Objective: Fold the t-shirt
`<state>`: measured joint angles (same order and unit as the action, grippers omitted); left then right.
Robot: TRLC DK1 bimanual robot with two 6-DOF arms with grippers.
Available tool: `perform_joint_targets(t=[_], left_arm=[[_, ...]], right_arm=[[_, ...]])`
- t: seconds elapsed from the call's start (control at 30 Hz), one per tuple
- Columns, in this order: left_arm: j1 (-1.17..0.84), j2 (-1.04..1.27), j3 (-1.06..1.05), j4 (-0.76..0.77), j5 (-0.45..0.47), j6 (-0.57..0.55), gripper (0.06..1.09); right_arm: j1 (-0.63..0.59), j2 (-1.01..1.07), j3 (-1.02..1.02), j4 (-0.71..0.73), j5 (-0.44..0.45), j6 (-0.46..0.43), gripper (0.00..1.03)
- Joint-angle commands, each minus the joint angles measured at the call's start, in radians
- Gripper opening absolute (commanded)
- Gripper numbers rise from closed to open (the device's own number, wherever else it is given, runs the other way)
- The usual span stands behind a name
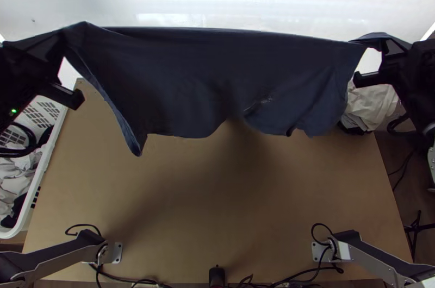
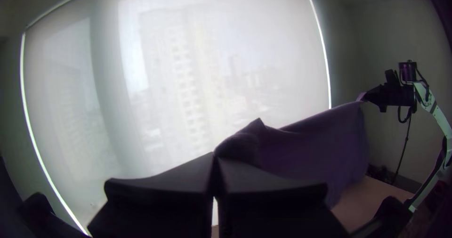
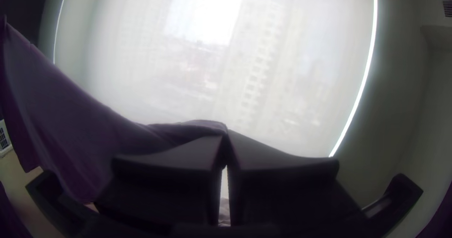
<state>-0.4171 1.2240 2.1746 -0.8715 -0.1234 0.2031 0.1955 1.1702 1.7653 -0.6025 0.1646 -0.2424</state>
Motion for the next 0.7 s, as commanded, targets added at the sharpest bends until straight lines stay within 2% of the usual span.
perform_joint_targets(t=[0.0, 0.43, 0.67], left_arm=[[0.008, -0.067, 0.045, 0.055, -0.101, 0.038, 0.09], [0.012, -0.212, 0.074, 0.154, -0.134, 0.127, 0.09], [0.014, -0.248, 0.07, -0.034, -0.12, 0.122, 0.09]], right_arm=[[0.01, -0.104, 0.065, -0.049, 0.007, -0.014, 0.02], [0.012, -0.274, 0.131, -0.029, 0.006, -0.1, 0.02], [0.013, -0.322, 0.14, -0.108, 0.006, -0.104, 0.02]])
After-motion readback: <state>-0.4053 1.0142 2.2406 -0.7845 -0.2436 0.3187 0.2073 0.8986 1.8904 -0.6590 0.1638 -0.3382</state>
